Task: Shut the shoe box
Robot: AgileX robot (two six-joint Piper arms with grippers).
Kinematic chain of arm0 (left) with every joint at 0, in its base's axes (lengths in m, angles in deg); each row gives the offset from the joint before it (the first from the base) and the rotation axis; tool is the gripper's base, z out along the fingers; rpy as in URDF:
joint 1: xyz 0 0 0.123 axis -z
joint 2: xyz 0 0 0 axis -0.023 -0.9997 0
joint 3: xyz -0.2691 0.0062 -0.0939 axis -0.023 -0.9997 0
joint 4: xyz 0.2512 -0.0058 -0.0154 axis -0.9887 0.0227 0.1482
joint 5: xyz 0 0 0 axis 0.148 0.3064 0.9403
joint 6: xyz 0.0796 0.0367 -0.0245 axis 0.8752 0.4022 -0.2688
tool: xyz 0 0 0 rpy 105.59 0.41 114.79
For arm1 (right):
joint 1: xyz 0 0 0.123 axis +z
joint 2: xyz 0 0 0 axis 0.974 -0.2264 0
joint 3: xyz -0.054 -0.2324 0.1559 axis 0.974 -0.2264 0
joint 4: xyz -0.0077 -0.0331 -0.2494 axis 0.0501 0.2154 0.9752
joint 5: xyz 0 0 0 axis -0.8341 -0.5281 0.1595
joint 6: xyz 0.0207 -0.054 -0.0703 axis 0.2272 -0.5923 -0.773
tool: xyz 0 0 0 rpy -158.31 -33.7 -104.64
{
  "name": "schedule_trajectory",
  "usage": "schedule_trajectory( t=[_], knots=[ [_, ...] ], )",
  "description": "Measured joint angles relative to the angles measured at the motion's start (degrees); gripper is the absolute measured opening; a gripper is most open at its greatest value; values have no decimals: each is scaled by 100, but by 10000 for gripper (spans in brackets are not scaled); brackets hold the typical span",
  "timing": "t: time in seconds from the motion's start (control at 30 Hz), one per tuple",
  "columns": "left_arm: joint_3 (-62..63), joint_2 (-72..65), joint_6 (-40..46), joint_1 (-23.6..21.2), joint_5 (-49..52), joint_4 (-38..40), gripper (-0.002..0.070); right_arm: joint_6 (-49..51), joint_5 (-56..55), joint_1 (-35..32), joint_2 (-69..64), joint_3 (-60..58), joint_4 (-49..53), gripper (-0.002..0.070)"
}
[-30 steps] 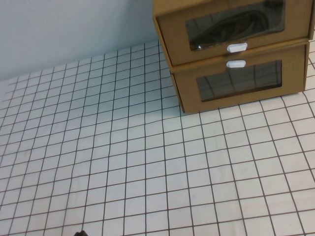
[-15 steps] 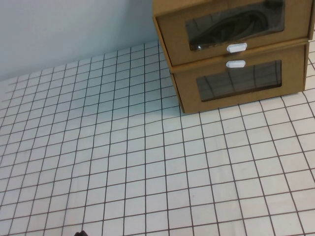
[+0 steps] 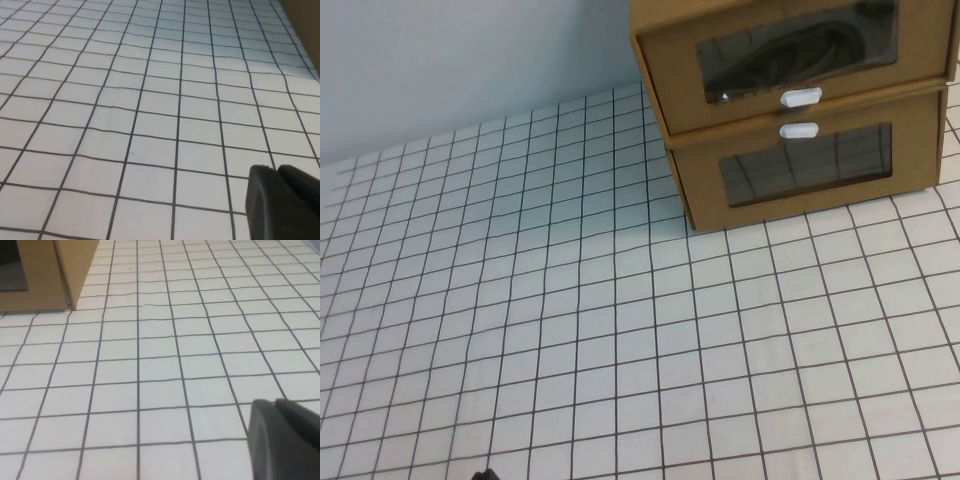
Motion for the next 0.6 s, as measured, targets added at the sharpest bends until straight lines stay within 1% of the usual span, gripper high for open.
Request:
schedule_trajectory(
  t=[0.6],
  knots=[
    [0,0,0,0,0,13,-2,12,65,0,0,0,0,-15]
  ],
)
